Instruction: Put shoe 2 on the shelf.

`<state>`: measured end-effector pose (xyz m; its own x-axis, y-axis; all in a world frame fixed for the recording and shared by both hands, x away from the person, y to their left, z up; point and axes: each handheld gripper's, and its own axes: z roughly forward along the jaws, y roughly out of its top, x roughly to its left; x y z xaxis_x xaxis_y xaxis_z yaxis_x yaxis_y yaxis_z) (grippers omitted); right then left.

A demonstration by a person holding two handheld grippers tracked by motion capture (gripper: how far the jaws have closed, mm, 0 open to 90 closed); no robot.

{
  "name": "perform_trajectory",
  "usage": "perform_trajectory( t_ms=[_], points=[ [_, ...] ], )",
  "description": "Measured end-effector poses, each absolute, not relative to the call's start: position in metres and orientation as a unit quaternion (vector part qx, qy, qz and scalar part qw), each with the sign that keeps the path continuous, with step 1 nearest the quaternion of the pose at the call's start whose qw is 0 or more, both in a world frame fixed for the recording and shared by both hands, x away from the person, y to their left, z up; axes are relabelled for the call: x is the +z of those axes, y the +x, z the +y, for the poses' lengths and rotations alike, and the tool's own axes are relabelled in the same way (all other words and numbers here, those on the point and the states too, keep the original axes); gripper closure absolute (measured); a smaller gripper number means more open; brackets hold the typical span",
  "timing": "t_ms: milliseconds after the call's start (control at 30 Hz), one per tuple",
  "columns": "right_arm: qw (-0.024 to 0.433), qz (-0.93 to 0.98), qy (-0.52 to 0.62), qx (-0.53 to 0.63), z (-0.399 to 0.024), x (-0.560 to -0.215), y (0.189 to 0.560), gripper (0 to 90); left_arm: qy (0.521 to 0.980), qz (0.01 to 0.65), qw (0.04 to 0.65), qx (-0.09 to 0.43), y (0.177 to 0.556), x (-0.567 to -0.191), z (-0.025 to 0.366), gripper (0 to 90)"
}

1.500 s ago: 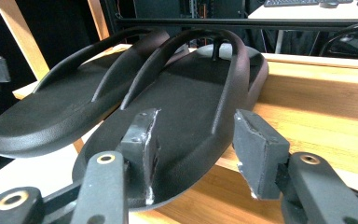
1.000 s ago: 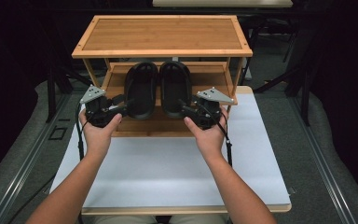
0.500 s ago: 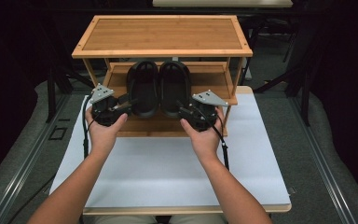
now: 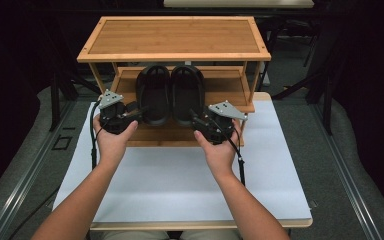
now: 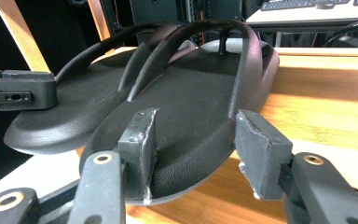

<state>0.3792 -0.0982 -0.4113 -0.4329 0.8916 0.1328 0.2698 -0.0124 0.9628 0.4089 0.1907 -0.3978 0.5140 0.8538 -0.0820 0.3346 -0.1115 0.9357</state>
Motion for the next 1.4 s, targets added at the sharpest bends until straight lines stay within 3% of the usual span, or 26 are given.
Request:
perform_trajectory(
  t_ms=[667,1400],
  points=[
    [0.301,0.640,0.460,0.536,-0.086,-0.411,0.396,46.8,0.715,0.409,0.512,0.244,0.421,-0.396,0.198,51.9],
    [0.303,0.635,0.475,0.528,-0.099,-0.409,0.405,46.6,0.704,0.414,0.522,0.243,0.434,-0.398,0.182,52.7]
  ],
)
